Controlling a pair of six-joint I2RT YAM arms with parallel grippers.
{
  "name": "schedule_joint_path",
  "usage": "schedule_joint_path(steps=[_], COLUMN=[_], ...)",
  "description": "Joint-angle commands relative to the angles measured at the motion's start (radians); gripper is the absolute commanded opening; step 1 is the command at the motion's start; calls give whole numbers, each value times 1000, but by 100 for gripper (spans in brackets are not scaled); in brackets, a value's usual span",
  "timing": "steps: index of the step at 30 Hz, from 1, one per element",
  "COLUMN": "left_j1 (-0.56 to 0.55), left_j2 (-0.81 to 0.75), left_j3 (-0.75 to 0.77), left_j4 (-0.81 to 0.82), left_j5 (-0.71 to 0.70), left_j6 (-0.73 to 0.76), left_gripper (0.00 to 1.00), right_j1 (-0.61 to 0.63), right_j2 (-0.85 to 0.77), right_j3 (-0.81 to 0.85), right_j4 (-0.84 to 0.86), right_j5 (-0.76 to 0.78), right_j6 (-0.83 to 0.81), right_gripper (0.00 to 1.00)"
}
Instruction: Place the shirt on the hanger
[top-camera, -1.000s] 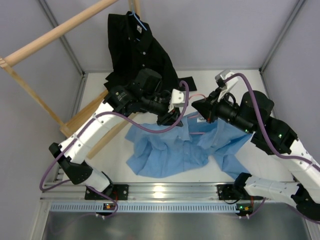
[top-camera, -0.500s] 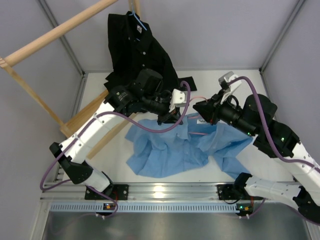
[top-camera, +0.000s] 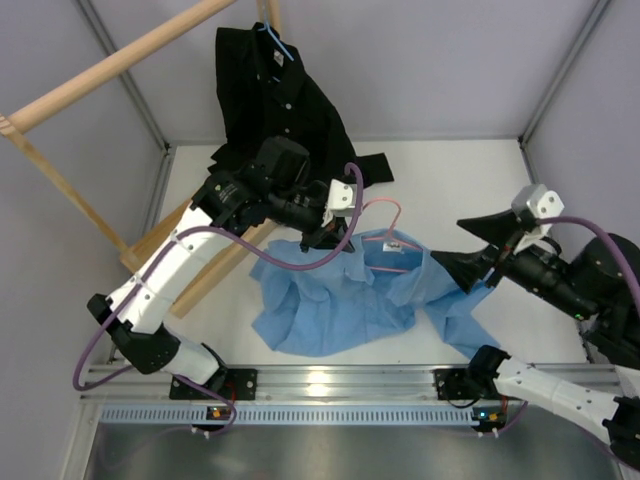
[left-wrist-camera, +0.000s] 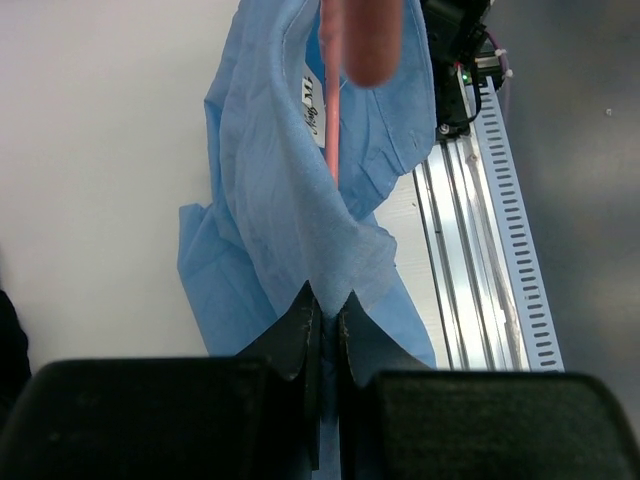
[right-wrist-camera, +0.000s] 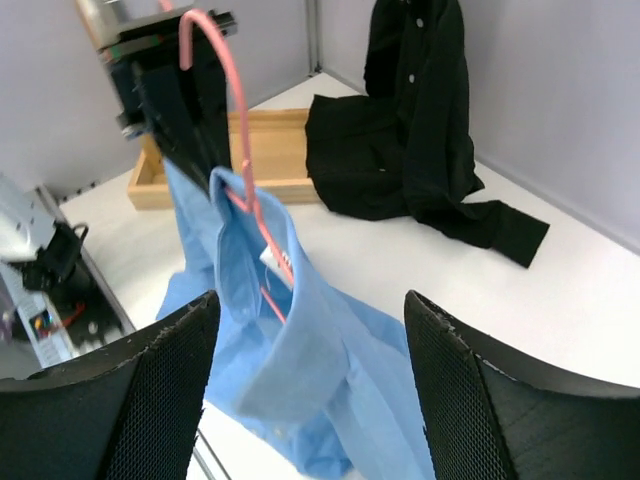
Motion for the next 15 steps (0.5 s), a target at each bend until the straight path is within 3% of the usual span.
schedule_joint_path(steps=[1, 5, 15], left_j1=[10, 11, 11], left_j2=[-45, -57, -108], left_j3=[40, 55, 89], left_j4=[-50, -92, -121], left_j5=[67, 87, 174], left_j6=[61, 95, 129], left_gripper=[0, 0, 0], right_j1=[-10, -10, -10], right_j2=[-20, -49, -3], right_j3=[81, 65, 46], right_j4=[-229, -377, -432], right_j5=[-93, -150, -125], right_j6=[-123, -157, -228], right_gripper=[72, 72, 64])
